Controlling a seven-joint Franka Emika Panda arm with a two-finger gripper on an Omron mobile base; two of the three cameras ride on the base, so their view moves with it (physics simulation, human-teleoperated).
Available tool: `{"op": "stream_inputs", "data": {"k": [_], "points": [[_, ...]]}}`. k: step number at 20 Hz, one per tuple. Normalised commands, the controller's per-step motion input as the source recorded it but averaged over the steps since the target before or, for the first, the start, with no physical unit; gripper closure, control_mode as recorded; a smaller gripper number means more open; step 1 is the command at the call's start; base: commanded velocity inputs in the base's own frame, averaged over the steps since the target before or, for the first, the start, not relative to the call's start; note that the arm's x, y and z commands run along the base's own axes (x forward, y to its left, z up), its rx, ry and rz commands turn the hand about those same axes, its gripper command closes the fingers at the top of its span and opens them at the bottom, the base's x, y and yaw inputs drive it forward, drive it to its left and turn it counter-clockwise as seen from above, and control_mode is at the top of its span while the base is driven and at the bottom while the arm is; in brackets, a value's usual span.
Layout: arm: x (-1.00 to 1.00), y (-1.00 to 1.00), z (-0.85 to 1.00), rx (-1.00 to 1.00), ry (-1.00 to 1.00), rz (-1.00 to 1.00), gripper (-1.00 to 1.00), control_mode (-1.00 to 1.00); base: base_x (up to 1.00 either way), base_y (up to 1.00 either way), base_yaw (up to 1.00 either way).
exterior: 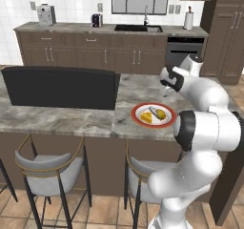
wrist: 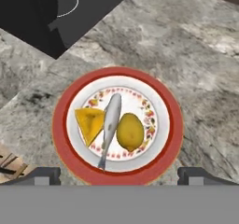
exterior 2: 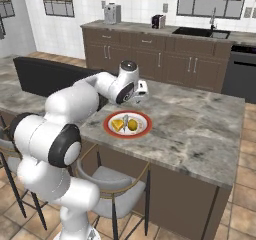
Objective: Take the cheese, fish, and lemon from the fridge and place them on the plate on the dining counter to create an appetizer plate.
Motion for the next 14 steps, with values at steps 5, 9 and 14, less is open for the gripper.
{"op": "stream_inputs", "data": {"k": [5,9,14], "points": [[-1.0,-0.13,0.21,0.0,-0.14,0.0,-1.0,-1.0,0.0,0.0,0.0],[-1.0,-0.13,0.23,0.0,-0.13,0.0,-1.0,-1.0,0.0,0.0,0.0],[-1.0,-0.03,0.24,0.0,-0.03,0.0,-1.0,-1.0,0.0,0.0,0.0]]}}
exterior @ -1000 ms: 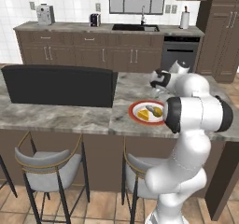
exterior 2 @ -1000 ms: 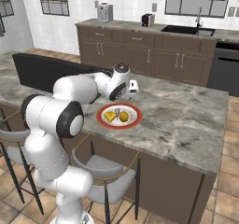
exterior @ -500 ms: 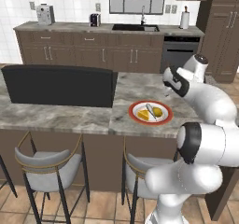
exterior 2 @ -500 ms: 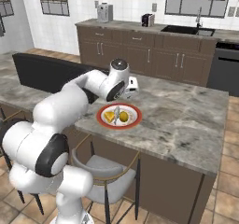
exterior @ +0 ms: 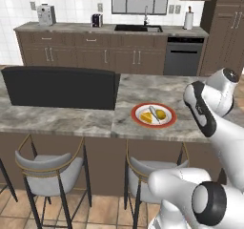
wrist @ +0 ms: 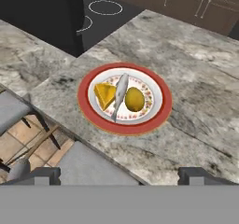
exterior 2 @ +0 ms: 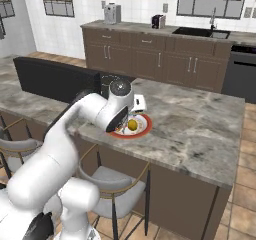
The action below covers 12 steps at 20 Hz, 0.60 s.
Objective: Take the cheese, fish, and lemon from the fridge and place them on the plate on the dining counter to create an appetizer plate.
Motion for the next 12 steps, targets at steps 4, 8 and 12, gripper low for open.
{"op": "stream_inputs", "data": {"k": [4,8,12], "points": [[-1.0,-0.21,0.24,0.0,-0.11,0.0,-1.0,-1.0,0.0,0.0,0.0],[-0.64,-0.57,0.19,0.0,-0.23,0.0,-1.0,-1.0,0.0,0.0,0.0],[-0.46,-0.64,0.0,0.0,-0.25,0.0,-1.0,-1.0,0.0,0.0,0.0]]}}
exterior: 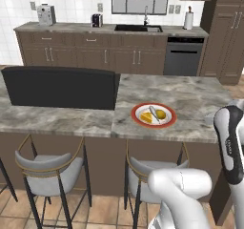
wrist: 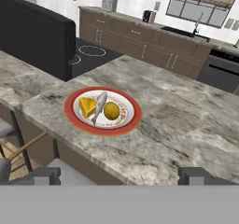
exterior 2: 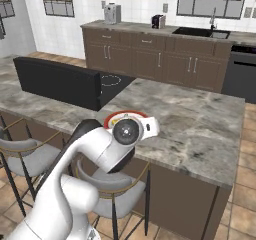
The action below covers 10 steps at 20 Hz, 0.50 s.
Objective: Take the cheese, fish, and lemon from the fridge and place them on the plate on the dining counter to create an appetizer plate.
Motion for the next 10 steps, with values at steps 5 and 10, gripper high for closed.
{"op": "stream_inputs", "data": {"k": [5,10], "points": [[-0.04,-0.44,0.03,0.02,-0.06,0.0,-1.0,-1.0,0.0,0.0,0.0],[0.03,-0.42,0.28,0.04,0.05,0.0,-1.0,-1.0,0.0,0.0,0.0]]}}
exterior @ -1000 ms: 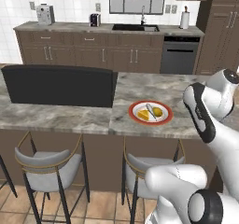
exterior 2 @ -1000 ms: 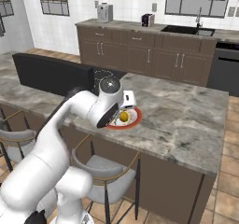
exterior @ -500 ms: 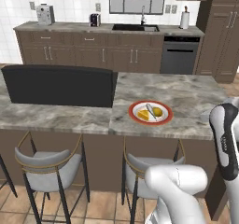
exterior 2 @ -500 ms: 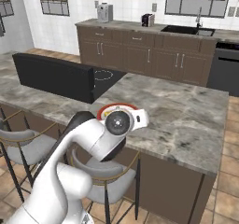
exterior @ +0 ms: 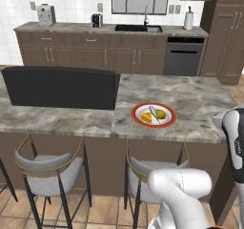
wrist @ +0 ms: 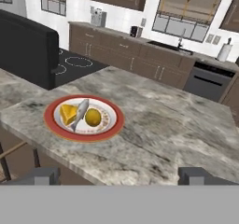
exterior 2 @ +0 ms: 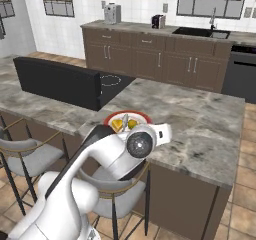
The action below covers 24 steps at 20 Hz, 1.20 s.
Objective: Take the cheese, fish, and lemon from the fridge and place them on the plate on the dining counter to create an appetizer plate.
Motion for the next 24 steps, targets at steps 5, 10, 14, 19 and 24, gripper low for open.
{"op": "stream_inputs", "data": {"k": [5,10,14,19,24], "points": [[0.12,-0.42,0.15,0.02,0.05,0.0,-1.0,-1.0,0.0,0.0,0.0],[0.06,-0.42,0.0,0.0,0.06,0.0,-1.0,-1.0,0.0,0.0,0.0],[0.0,-0.47,0.0,0.0,0.0,0.0,-1.0,-1.0,0.0,0.0,0.0],[0.0,-0.41,0.0,0.0,0.0,0.0,-1.0,-1.0,0.0,0.0,0.0],[0.0,-0.37,0.0,0.0,-0.01,0.0,-1.0,-1.0,0.0,0.0,0.0]]}}
